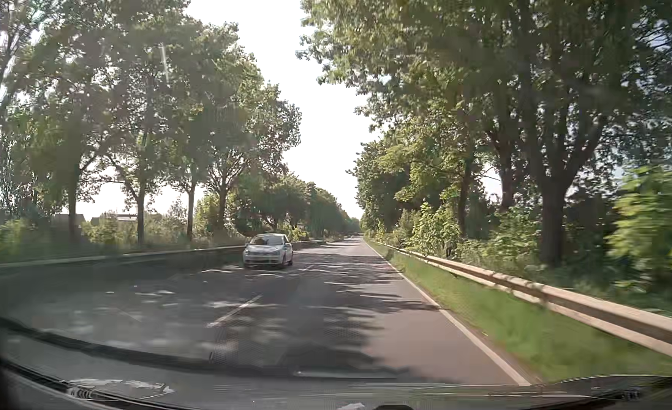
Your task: Follow the waypoints while adhering to traffic rules and regulations
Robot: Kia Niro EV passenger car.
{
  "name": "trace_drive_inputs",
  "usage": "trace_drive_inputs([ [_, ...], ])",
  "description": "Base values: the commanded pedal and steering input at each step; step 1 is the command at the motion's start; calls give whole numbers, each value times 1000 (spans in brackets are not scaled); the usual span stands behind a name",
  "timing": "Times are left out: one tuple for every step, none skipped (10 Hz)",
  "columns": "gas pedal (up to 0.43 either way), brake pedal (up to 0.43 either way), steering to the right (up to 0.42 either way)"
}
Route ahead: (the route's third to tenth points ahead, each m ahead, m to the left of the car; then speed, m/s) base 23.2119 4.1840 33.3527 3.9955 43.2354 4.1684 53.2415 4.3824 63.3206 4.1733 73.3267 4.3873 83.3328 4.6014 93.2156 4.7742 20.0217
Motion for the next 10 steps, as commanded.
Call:
trace_drive_inputs([
  [209,0,2],
  [220,0,2],
  [220,0,2],
  [220,0,2],
  [220,0,2],
  [220,0,2],
  [220,0,2],
  [220,0,2],
  [228,0,2],
  [228,0,2],
])
